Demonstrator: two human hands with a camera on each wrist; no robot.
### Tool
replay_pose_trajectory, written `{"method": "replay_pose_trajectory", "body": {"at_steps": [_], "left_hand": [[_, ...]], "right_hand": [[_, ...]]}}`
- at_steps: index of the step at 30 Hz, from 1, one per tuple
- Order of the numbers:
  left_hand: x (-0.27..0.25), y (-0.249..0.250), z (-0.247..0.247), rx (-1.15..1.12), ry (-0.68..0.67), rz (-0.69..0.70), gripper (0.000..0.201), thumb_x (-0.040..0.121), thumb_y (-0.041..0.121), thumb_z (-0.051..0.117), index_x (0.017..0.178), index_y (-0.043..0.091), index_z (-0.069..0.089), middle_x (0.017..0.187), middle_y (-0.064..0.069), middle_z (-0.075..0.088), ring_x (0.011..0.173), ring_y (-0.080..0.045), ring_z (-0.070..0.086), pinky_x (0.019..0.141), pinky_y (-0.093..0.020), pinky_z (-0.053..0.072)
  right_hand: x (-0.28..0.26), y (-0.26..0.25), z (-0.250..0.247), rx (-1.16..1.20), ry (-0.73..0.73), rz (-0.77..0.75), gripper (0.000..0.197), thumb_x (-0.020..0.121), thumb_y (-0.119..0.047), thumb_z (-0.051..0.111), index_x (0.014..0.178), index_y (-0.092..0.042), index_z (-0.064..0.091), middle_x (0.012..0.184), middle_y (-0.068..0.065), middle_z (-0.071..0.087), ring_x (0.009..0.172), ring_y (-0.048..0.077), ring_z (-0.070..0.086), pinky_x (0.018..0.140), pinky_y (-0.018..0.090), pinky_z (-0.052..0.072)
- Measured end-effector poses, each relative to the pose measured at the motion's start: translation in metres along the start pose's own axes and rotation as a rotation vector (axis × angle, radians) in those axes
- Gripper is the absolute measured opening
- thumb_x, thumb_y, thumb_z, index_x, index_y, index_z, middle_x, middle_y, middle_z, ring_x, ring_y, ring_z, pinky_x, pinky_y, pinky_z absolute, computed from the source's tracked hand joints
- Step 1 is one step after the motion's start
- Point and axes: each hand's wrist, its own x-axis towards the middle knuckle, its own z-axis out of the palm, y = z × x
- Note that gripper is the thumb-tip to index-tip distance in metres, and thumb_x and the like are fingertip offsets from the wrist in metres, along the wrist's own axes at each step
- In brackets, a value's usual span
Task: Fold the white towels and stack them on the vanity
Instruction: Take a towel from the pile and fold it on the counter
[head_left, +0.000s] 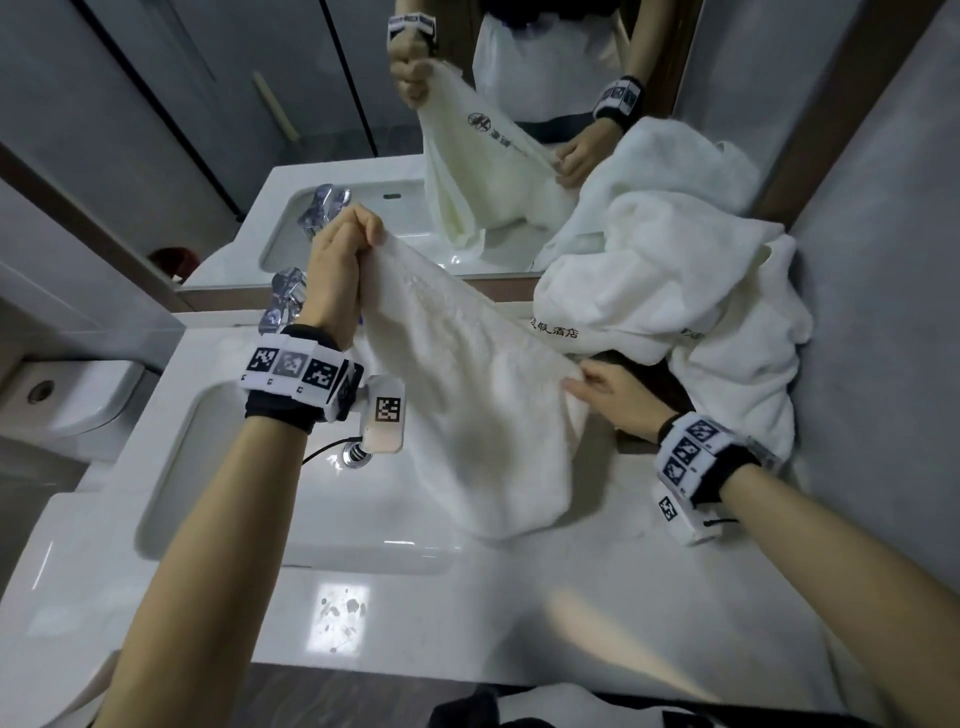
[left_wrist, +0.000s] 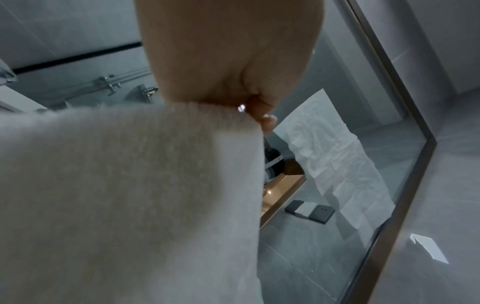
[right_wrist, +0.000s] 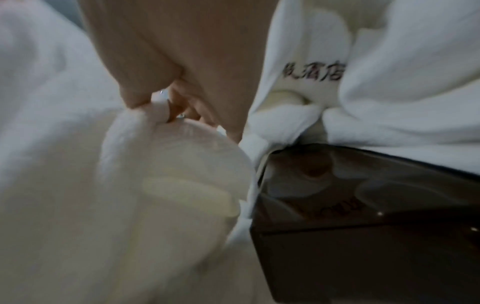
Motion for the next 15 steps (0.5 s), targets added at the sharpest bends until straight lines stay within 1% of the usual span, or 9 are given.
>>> {"method": "replay_pose_trajectory", "body": {"at_steps": [2,3,5,7,9,11,12,14,15], "left_hand": [[0.002,-0.009,-0.002,-0.018,0.071,-0.011,0.034,0.078,-0.003,0.029,0.06,0.021,0.045,0.059,0.013,0.043,0.057,-0.003,0.04,0.054,-0.017,0.032],[0.003,-0.013,-0.002,-0.018,0.089,-0.022,0.035,0.079,-0.004,0.029,0.06,0.021,0.045,0.061,0.011,0.043,0.059,-0.003,0.04,0.055,-0.017,0.031],[0.002,-0.019,0.002,-0.004,0.093,-0.06,0.037,0.081,-0.005,0.029,0.061,0.022,0.045,0.064,0.009,0.043,0.063,-0.005,0.039,0.06,-0.021,0.03],[0.001,-0.023,0.009,-0.015,0.088,-0.104,0.037,0.082,-0.003,0.029,0.061,0.022,0.046,0.064,0.011,0.045,0.064,-0.005,0.039,0.062,-0.021,0.03],[0.0,-0.026,0.016,-0.036,0.076,-0.135,0.036,0.082,-0.001,0.03,0.06,0.022,0.047,0.064,0.012,0.046,0.066,-0.005,0.042,0.066,-0.022,0.032],[0.001,-0.027,0.02,-0.045,0.07,-0.164,0.035,0.081,0.002,0.031,0.059,0.023,0.047,0.062,0.013,0.047,0.069,-0.006,0.044,0.07,-0.024,0.034],[0.002,-0.029,0.022,-0.038,0.077,-0.17,0.035,0.082,0.004,0.032,0.058,0.024,0.048,0.062,0.013,0.047,0.069,-0.007,0.045,0.072,-0.024,0.035],[0.004,-0.037,0.026,0.046,0.096,-0.165,0.034,0.085,0.006,0.033,0.059,0.023,0.048,0.064,0.01,0.048,0.068,-0.006,0.046,0.072,-0.023,0.037],[0.005,-0.042,0.028,0.119,0.086,-0.157,0.034,0.086,0.004,0.033,0.061,0.022,0.047,0.066,0.007,0.048,0.068,-0.007,0.046,0.071,-0.024,0.037]], "right_hand": [[-0.012,-0.008,-0.021,0.088,0.087,-0.005,0.024,0.092,-0.019,0.059,0.072,-0.008,0.049,0.071,0.0,0.049,0.066,0.006,0.048,0.065,0.021,0.036],[-0.018,-0.016,-0.033,0.089,0.123,-0.02,0.023,0.091,-0.02,0.06,0.073,-0.009,0.052,0.071,-0.001,0.052,0.068,0.006,0.05,0.067,0.021,0.037],[-0.028,-0.035,-0.059,0.009,0.182,-0.046,0.032,0.089,-0.025,0.063,0.065,-0.012,0.046,0.066,0.002,0.041,0.065,0.013,0.041,0.063,0.026,0.031],[-0.037,-0.056,-0.077,-0.024,0.212,-0.085,0.041,0.088,-0.026,0.063,0.059,-0.013,0.038,0.062,0.003,0.03,0.061,0.014,0.031,0.059,0.025,0.026],[-0.044,-0.07,-0.091,-0.02,0.223,-0.118,0.044,0.089,-0.026,0.062,0.058,-0.006,0.038,0.061,0.005,0.025,0.057,0.013,0.027,0.052,0.02,0.025],[-0.048,-0.071,-0.1,-0.016,0.224,-0.117,0.05,0.089,-0.028,0.061,0.056,0.002,0.037,0.061,0.006,0.028,0.054,0.012,0.027,0.045,0.015,0.024],[-0.048,-0.068,-0.104,-0.024,0.221,-0.1,0.054,0.088,-0.03,0.062,0.058,0.006,0.036,0.062,0.006,0.031,0.054,0.013,0.028,0.045,0.015,0.025],[-0.047,-0.056,-0.107,-0.087,0.197,-0.026,0.059,0.084,-0.037,0.067,0.065,0.012,0.039,0.065,0.008,0.039,0.058,0.015,0.036,0.052,0.02,0.031],[-0.045,-0.047,-0.108,-0.153,0.167,0.039,0.056,0.081,-0.039,0.069,0.067,0.009,0.045,0.066,0.008,0.043,0.06,0.015,0.04,0.057,0.024,0.032]]}}
